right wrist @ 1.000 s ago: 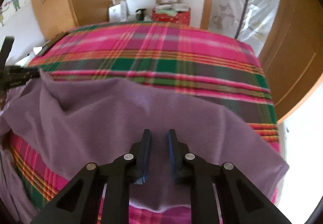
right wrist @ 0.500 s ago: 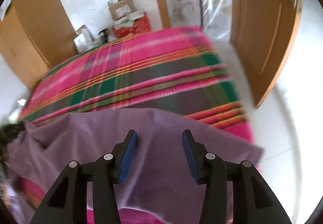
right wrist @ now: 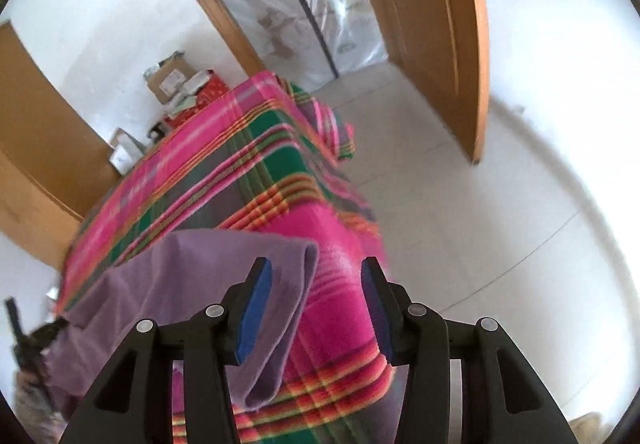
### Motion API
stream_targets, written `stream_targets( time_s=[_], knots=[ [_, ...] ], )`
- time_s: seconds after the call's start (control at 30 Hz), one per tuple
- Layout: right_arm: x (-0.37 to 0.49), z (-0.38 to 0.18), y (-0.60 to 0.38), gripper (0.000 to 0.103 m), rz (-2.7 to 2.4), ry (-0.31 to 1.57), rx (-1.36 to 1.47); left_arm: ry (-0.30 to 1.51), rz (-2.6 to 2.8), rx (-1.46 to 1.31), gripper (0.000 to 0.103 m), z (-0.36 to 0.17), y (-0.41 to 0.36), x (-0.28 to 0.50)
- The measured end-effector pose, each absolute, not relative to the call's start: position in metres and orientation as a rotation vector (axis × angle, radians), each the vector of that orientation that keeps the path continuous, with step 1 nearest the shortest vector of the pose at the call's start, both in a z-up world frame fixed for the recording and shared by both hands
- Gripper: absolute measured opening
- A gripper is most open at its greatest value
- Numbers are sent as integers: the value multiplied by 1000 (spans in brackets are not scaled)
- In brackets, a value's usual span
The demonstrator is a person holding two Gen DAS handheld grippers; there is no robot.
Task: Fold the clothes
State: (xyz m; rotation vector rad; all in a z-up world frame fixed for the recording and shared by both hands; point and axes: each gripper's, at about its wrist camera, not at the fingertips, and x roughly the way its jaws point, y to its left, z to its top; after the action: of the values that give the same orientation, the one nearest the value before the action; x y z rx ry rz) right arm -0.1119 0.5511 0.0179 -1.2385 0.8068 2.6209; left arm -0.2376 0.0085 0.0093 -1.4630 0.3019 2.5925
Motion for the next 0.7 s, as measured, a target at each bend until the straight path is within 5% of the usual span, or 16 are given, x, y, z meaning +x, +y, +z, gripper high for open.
stream_targets(
  time_s=[0.3,0.33,0.43,0.7],
  knots=[
    [-126,19,534,46,2660,712,-1174,274,2583,-1477,28,9,5,-240],
    [-127,20,530,34,2659,662,-1160,271,2582,-1481,28,9,5,-240],
    [-134,20,519,21,2666,544,-1158,286,2584,-1483,28,10,7,-240],
    [-139,33,517,12,2706,449,-1108,290,2583,-1496,28,10,8,-241]
  ],
)
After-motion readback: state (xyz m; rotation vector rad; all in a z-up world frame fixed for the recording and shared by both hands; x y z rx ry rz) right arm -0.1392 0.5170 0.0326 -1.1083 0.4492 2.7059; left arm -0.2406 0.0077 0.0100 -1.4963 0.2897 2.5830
